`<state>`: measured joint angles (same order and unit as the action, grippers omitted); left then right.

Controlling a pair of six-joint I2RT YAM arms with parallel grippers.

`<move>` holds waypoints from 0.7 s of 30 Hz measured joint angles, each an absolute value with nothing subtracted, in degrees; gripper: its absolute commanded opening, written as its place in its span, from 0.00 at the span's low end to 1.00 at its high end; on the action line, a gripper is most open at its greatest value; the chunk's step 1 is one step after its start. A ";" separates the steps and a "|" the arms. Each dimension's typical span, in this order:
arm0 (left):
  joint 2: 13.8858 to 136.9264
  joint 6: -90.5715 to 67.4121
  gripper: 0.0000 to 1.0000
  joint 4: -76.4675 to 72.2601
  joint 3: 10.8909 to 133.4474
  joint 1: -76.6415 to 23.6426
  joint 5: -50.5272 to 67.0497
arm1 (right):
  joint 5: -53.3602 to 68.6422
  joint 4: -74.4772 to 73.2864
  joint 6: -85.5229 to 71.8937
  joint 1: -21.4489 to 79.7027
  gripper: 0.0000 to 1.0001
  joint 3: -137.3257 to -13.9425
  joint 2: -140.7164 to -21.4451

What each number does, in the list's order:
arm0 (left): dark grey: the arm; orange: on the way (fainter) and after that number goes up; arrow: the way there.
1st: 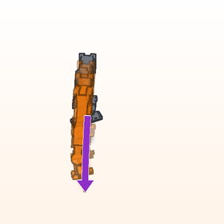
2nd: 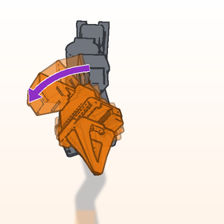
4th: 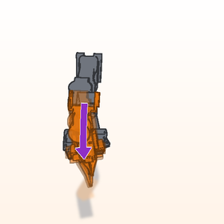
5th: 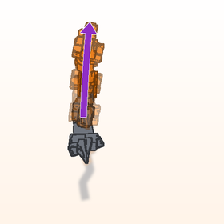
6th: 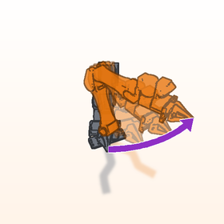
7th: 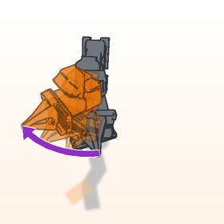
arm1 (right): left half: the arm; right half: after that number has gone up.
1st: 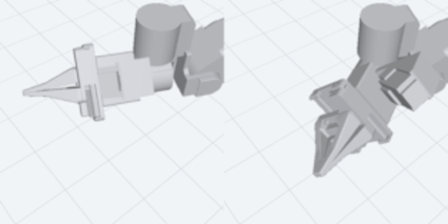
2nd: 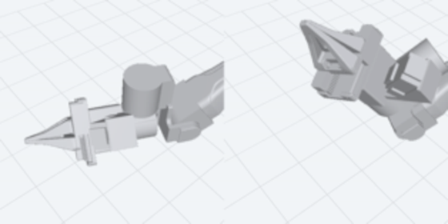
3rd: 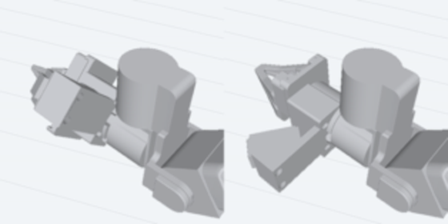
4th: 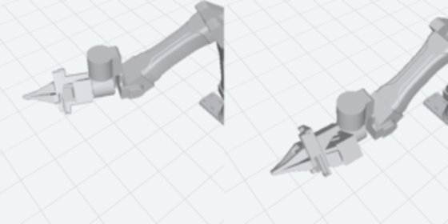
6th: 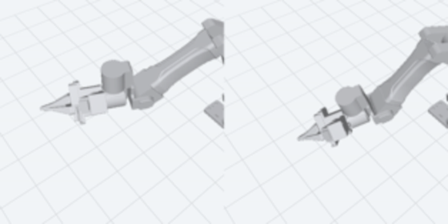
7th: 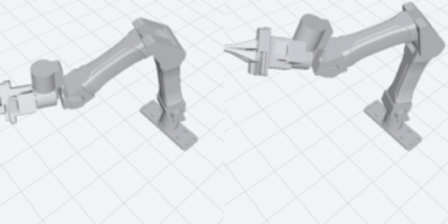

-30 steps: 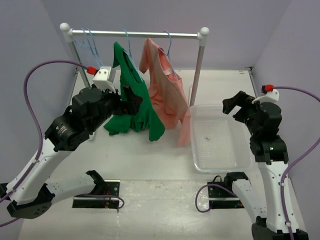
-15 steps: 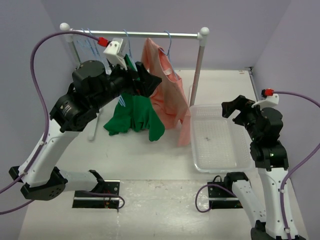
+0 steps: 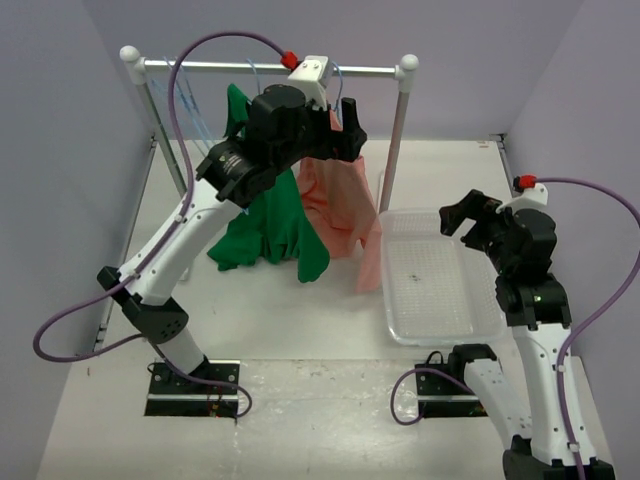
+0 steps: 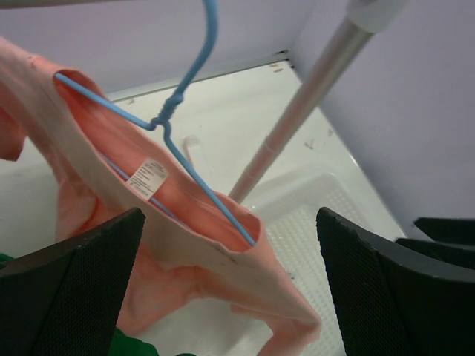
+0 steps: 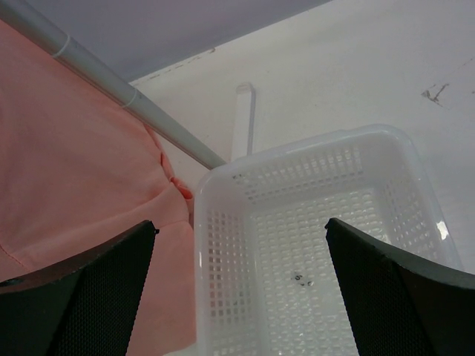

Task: Remove the t-shirt from the hanger

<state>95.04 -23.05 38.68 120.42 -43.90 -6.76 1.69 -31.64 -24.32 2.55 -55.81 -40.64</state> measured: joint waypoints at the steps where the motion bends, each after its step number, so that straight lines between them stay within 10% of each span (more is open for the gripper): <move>1: 95.85 -23.18 0.99 38.63 120.42 -43.90 -8.45 | 1.69 -31.64 -24.29 2.55 0.99 -55.68 -40.58; 15: 103.00 -23.53 0.90 29.21 122.30 -43.90 -22.17 | 1.45 -31.66 -23.68 2.55 0.99 -55.13 -40.10; 21: 109.12 -23.81 0.65 28.80 123.63 -43.90 -24.97 | 1.02 -31.68 -23.42 2.55 0.99 -55.13 -39.94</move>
<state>109.12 -23.81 28.80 123.63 -43.90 -24.97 1.02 -31.68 -23.42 2.55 -55.13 -39.94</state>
